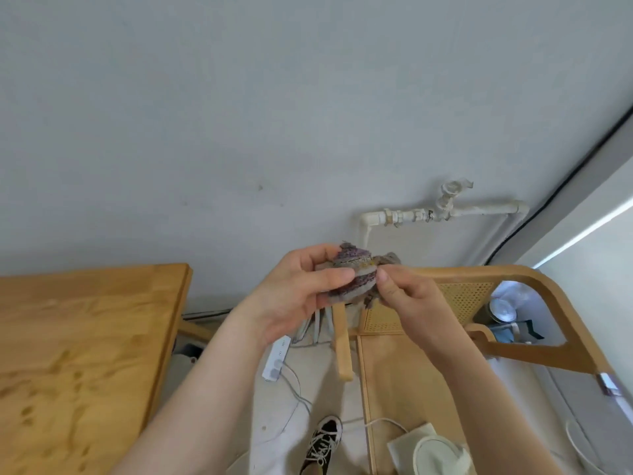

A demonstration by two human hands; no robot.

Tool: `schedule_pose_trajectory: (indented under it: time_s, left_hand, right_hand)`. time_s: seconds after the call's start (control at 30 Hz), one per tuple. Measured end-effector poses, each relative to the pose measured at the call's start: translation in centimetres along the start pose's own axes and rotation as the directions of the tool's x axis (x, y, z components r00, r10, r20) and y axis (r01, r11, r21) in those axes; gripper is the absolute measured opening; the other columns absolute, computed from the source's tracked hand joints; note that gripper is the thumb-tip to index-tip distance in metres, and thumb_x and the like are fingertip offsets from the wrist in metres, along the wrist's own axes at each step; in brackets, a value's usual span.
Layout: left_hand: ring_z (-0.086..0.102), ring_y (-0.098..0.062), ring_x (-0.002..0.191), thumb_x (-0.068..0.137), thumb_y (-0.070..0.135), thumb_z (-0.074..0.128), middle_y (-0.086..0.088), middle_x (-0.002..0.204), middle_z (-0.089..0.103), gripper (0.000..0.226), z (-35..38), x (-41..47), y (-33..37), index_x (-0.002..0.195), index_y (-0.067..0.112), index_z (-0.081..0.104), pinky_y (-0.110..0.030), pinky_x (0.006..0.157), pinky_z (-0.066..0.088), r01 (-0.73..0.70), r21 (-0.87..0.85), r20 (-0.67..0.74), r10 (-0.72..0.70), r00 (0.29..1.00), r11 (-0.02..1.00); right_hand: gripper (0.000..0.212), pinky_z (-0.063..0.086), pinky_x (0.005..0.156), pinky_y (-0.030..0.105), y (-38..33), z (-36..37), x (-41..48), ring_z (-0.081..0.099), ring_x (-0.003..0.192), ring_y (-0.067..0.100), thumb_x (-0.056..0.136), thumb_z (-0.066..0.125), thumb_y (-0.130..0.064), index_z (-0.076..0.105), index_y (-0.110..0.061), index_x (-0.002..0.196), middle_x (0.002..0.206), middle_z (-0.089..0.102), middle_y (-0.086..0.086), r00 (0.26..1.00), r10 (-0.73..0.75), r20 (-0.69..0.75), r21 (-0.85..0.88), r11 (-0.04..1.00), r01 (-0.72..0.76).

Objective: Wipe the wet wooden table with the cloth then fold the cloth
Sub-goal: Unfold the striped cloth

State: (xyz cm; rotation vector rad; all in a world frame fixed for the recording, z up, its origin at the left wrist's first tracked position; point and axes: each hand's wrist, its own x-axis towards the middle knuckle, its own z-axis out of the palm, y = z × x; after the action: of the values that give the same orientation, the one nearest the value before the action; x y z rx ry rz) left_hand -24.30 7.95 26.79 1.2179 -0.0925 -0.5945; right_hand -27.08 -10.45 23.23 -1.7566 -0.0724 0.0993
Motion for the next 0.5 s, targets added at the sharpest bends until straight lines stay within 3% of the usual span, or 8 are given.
schedule_pose_trajectory:
  time_s: [0.1,0.17,0.23,0.3,0.4,0.5]
  left_hand:
    - [0.066,-0.017,0.073,0.074,0.020,0.078,-0.009,0.082,0.071,0.015,0.0,-4.3,-0.1,0.084,0.011,0.071,-0.027,0.069,0.053,-0.033,0.223,-0.146,0.066,0.987,0.974]
    - [0.060,-0.015,0.067,0.074,0.033,0.078,-0.008,0.075,0.068,0.018,-0.6,-6.5,-0.3,0.075,0.017,0.071,-0.030,0.067,0.048,-0.028,0.500,-0.261,0.181,0.948,0.866]
    - [0.059,-0.013,0.070,0.078,0.038,0.074,-0.006,0.079,0.067,0.017,-0.8,-8.5,-0.6,0.071,0.023,0.069,-0.032,0.072,0.047,-0.021,0.687,-0.276,0.287,0.917,0.727]
    - [0.057,-0.013,0.077,0.082,0.039,0.071,-0.003,0.084,0.059,0.019,-0.7,-10.3,-0.8,0.070,0.024,0.067,-0.034,0.076,0.047,0.001,0.805,-0.270,0.364,0.891,0.594]
    - [0.053,-0.016,0.068,0.085,0.043,0.065,-0.002,0.071,0.055,0.033,-1.4,-13.3,-0.7,0.067,0.015,0.063,-0.038,0.065,0.044,-0.029,0.871,-0.205,0.417,0.885,0.490]
    - [0.039,-0.009,0.053,0.087,0.044,0.063,0.005,0.055,0.043,0.037,-3.2,-16.9,-0.2,0.065,0.015,0.056,-0.027,0.051,0.031,-0.017,0.853,-0.163,0.297,0.941,0.522]
  right_hand:
    - [0.026,0.043,0.084,0.018,-1.0,1.1,-2.3,0.062,0.096,0.002,0.094,0.056,-0.036,0.079,-0.025,0.085,0.096,0.072,-0.008,0.999,-0.015,-0.034,-0.095,0.995,0.012]
    - [0.022,0.044,0.087,0.025,-1.9,1.9,-3.7,0.060,0.099,0.004,0.097,0.055,-0.033,0.075,-0.025,0.101,0.103,0.070,-0.011,0.997,-0.028,0.067,-0.353,0.934,0.050]
    - [0.028,0.044,0.090,0.029,-3.3,3.4,-4.9,0.058,0.102,0.006,0.097,0.055,-0.028,0.064,-0.031,0.123,0.109,0.066,-0.012,0.977,-0.030,0.211,-0.556,0.819,0.145]
    - [0.032,0.047,0.087,0.031,-4.5,5.4,-6.0,0.061,0.095,0.010,0.092,0.057,-0.021,0.062,-0.033,0.122,0.103,0.068,-0.010,0.957,-0.053,0.287,-0.538,0.817,0.206]
    - [0.024,0.048,0.078,0.034,-5.7,8.7,-7.1,0.063,0.079,0.016,0.087,0.058,-0.009,0.070,-0.026,0.100,0.087,0.071,0.005,0.937,0.014,0.350,-0.318,0.942,0.105]
    - [0.010,0.037,0.062,0.032,-6.0,12.0,-8.3,0.046,0.064,0.011,0.081,0.061,-0.022,0.068,-0.018,0.085,0.069,0.059,0.009,0.876,0.051,0.479,-0.269,0.959,0.092]
